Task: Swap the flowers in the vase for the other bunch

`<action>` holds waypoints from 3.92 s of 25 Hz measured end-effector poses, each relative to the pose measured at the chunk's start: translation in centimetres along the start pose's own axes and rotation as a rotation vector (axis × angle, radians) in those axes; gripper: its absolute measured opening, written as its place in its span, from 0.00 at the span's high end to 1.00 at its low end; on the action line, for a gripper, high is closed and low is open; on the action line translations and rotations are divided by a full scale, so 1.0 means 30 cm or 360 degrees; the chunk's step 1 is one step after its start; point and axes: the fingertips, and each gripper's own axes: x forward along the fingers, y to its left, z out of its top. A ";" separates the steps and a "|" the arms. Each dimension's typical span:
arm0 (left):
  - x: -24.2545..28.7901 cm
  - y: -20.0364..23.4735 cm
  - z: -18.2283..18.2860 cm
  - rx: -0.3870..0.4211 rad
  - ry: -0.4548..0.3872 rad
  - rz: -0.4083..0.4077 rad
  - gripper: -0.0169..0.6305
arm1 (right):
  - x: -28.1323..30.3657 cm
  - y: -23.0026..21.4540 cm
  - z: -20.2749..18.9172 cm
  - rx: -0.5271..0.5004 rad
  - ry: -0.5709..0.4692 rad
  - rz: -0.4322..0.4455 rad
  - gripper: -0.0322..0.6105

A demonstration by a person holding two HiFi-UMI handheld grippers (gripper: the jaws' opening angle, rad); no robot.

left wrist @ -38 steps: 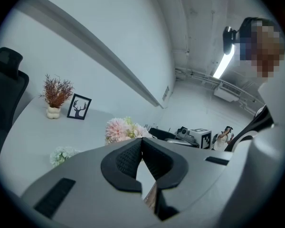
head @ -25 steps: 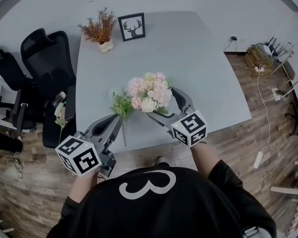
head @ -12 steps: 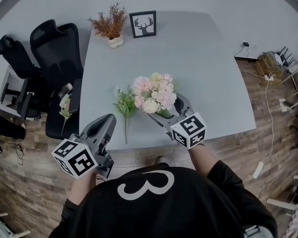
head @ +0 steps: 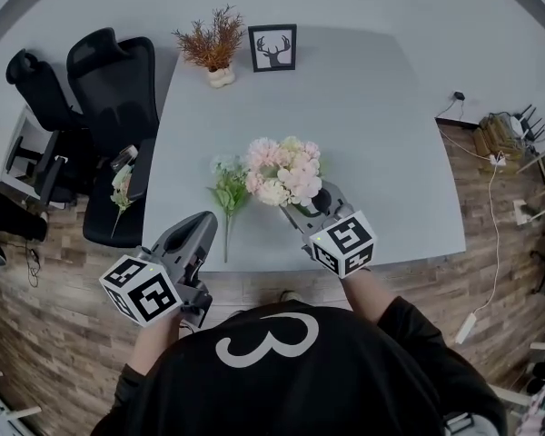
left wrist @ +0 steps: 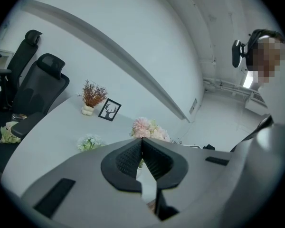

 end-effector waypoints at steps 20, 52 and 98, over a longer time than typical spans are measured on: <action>-0.016 -0.051 -0.044 -0.0005 -0.0058 0.0001 0.96 | -0.022 0.008 0.076 -0.0076 -0.0049 0.0075 0.78; 0.291 -0.247 -0.079 0.0157 0.0163 -0.0345 0.96 | -0.451 -0.302 0.185 0.0302 -0.0226 -0.0309 0.78; 0.364 0.014 -0.224 -0.0055 0.0304 0.0059 0.96 | -0.143 -0.656 -0.457 0.0889 0.0344 -0.0448 0.78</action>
